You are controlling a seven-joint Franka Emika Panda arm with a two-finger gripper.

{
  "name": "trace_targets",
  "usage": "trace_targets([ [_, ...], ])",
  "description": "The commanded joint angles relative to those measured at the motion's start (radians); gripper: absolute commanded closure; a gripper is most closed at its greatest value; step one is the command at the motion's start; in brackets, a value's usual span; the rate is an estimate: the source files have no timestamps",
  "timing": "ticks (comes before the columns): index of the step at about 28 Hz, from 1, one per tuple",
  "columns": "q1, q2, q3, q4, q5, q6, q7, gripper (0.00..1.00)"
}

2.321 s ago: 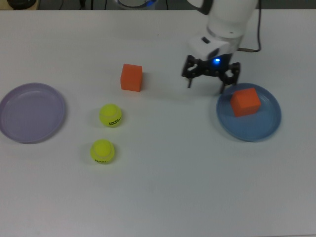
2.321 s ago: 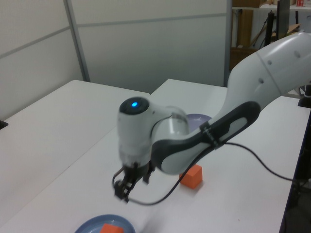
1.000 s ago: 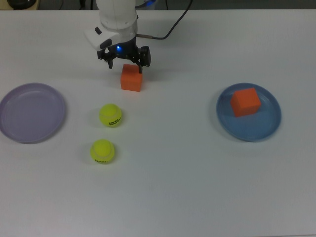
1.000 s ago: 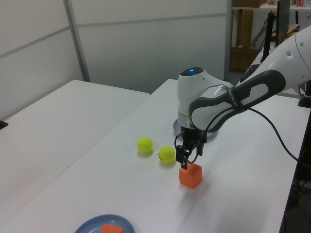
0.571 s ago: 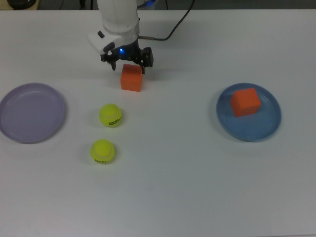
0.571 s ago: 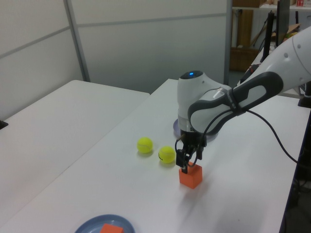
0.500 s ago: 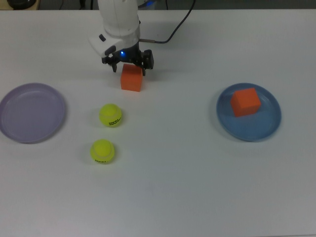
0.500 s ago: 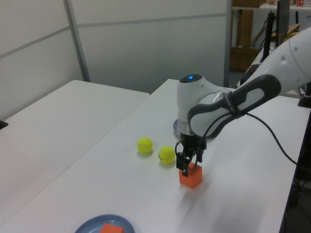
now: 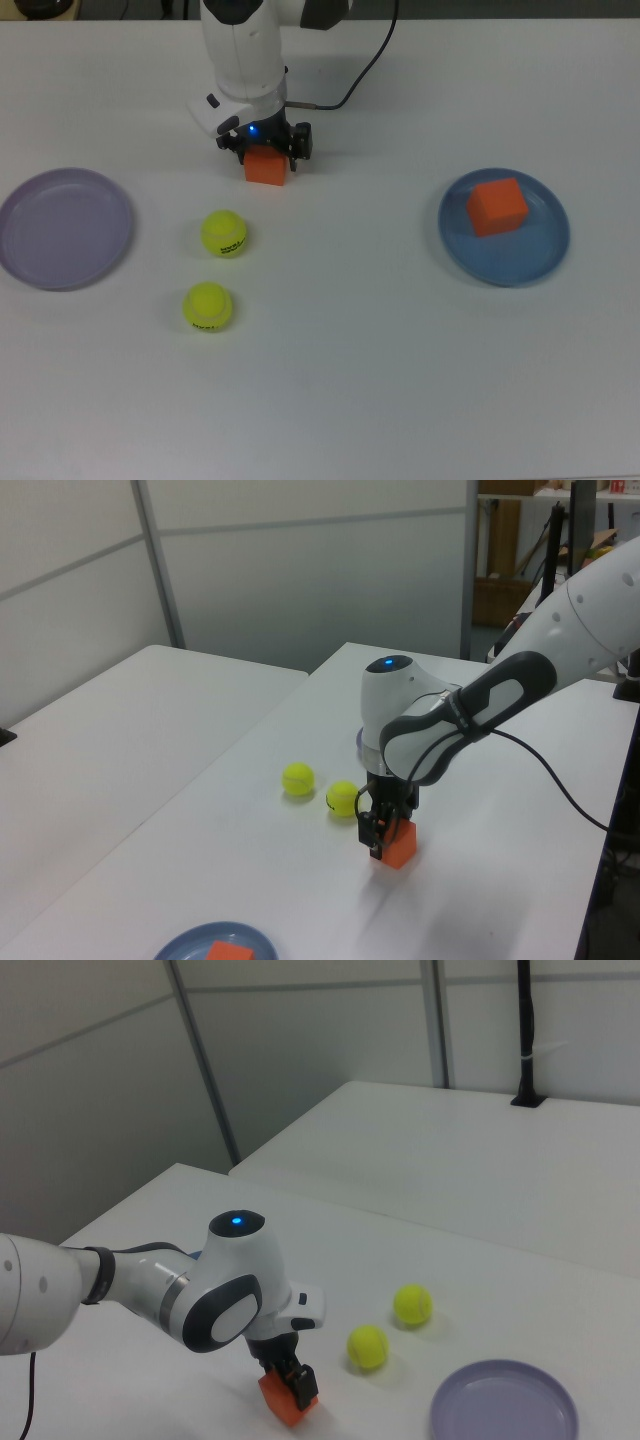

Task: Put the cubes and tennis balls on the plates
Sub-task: 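Close the gripper on the second orange cube and lift it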

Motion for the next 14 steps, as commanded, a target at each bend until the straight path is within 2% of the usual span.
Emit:
trace_targets([
  [1, 0.003, -0.027, 0.001, 0.007, 0.063, 0.011, -0.042, 1.0],
  [6, 0.005, -0.07, 0.004, 0.01, 0.063, -0.018, -0.053, 1.0],
  [9, 0.008, -0.087, 0.015, 0.036, 0.063, -0.049, -0.048, 1.0],
  [14, 0.008, -0.088, 0.093, 0.113, 0.066, -0.083, 0.008, 1.0],
])
